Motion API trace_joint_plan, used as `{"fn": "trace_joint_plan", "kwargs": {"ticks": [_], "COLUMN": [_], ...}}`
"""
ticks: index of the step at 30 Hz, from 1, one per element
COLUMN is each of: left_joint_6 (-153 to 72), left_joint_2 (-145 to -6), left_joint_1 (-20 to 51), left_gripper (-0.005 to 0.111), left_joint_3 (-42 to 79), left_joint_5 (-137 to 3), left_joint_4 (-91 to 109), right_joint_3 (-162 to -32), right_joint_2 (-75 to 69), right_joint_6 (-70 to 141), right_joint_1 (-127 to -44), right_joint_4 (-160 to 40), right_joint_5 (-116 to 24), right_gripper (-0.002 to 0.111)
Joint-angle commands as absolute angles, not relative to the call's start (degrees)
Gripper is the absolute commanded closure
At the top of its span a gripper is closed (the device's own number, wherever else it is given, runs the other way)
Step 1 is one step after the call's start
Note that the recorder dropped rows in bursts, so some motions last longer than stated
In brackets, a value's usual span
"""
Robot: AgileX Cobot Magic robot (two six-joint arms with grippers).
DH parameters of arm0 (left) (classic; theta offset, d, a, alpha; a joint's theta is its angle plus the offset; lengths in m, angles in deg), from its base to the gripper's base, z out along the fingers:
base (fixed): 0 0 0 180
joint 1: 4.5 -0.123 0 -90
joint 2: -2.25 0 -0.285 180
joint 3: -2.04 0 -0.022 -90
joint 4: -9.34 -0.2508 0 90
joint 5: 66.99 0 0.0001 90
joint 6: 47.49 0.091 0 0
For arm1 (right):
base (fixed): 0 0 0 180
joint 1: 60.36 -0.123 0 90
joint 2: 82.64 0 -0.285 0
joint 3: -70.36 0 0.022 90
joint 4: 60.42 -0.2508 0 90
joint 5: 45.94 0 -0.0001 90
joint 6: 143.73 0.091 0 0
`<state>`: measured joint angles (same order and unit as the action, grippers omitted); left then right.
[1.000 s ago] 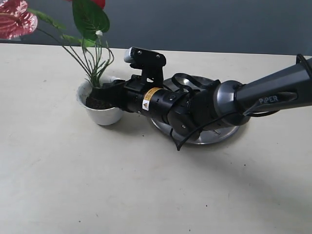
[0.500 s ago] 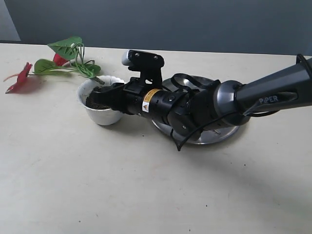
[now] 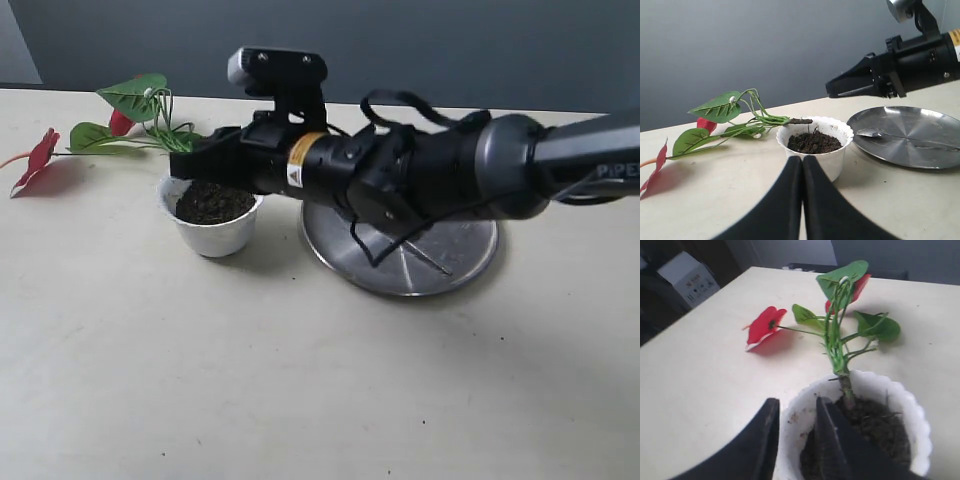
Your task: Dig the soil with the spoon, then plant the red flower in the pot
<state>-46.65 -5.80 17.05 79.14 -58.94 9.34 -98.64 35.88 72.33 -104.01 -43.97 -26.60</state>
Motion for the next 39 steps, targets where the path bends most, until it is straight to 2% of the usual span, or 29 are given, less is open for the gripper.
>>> {"fn": "trace_joint_plan", "kwargs": {"ticks": [1, 6, 11, 16, 25, 29, 39], "left_joint_6": [-46.86, -46.86, -46.86, -46.86, -46.86, -46.86, -46.86], "left_joint_2": [-5.54, -5.54, -5.54, -5.54, -5.54, -5.54, -5.54], "left_joint_1": [17.43, 17.43, 17.43, 17.43, 17.43, 17.43, 17.43], "left_gripper": [0.106, 0.106, 0.106, 0.106, 0.106, 0.106, 0.106], "left_joint_3": [79.26, 79.26, 79.26, 79.26, 79.26, 79.26, 79.26], "left_joint_5": [-59.68, -59.68, -59.68, -59.68, -59.68, -59.68, -59.68], "left_joint_4": [9.34, 9.34, 9.34, 9.34, 9.34, 9.34, 9.34], "right_joint_3": [-108.36, -117.11, -127.44, -145.97, -175.3, -180.16, -180.16], "right_joint_2": [34.67, 34.67, 37.14, 48.55, 69.56, 74.35, 76.33], "right_joint_6": [72.04, 67.93, 59.7, 39.75, 38.22, 32.24, 26.47], "right_joint_1": [-103.77, -103.77, -103.77, -103.77, -100.17, -99.09, -99.09], "right_joint_4": [-40.28, -40.18, -46.35, -63.26, -69.07, -74.63, -77.07], "right_joint_5": [-49.2, -57.42, -66.16, -80.83, -90.64, -90.66, -85.39], "right_gripper": [0.082, 0.08, 0.058, 0.058, 0.058, 0.058, 0.058]}}
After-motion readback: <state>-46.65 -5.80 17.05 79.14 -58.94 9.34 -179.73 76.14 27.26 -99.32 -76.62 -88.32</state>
